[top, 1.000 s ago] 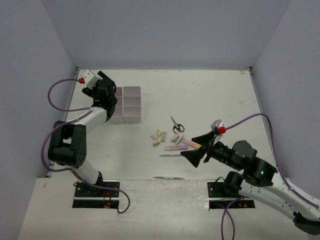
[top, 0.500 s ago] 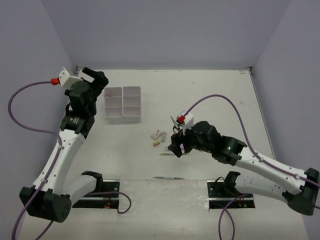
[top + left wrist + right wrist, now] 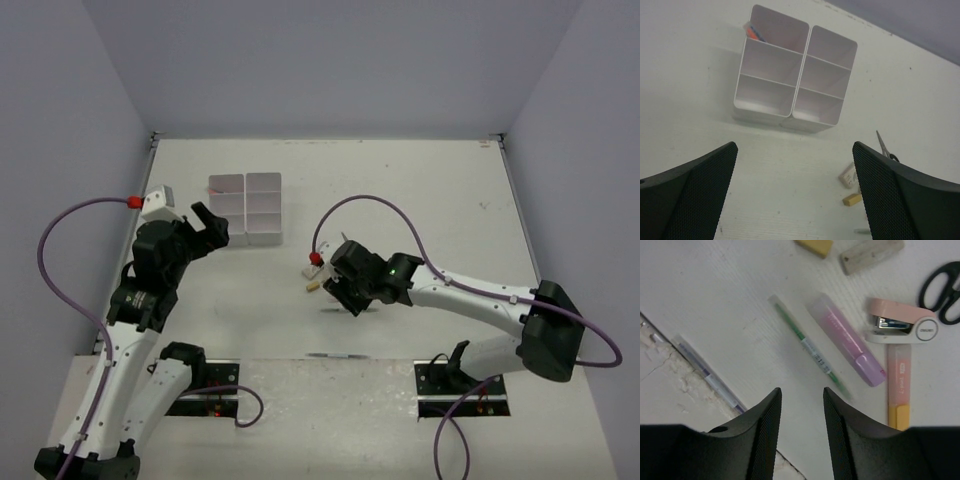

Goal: Sort the stationery into containers
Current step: Pick up the pen from the center of the board, then place the pen in the storage box.

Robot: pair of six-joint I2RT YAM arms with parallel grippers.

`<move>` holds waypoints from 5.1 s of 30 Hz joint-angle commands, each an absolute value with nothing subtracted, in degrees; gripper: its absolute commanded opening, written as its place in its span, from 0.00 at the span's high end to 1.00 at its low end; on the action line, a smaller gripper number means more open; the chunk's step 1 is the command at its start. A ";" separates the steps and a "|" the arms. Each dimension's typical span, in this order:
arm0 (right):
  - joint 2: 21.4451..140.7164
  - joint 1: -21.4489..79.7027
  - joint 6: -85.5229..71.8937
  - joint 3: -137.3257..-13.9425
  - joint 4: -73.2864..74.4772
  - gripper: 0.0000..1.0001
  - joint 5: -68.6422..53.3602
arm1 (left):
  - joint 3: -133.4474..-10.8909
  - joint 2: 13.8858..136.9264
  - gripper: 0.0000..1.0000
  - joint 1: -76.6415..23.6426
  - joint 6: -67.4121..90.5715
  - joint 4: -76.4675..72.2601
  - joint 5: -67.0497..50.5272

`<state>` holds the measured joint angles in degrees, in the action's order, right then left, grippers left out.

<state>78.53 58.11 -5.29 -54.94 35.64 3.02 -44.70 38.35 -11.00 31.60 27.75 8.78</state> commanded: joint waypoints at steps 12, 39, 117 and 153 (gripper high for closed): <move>84.62 72.09 -7.75 -58.15 36.93 0.58 -1.46 | -42.80 34.86 0.00 -10.99 26.28 27.46 1.18; 98.35 76.38 -10.77 -59.87 35.84 0.59 0.58 | -42.31 33.44 0.00 -10.99 25.93 26.89 0.26; 57.98 70.00 -21.40 -62.46 6.02 1.00 -9.17 | -33.57 33.56 0.16 -26.45 54.61 -27.96 -41.90; 46.85 68.64 -32.77 -58.77 25.35 0.01 38.01 | -55.00 49.39 1.00 -27.42 38.43 18.74 13.49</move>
<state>56.91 68.99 -26.33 -62.70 16.55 17.27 -49.73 43.89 -27.61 42.75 3.53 -13.83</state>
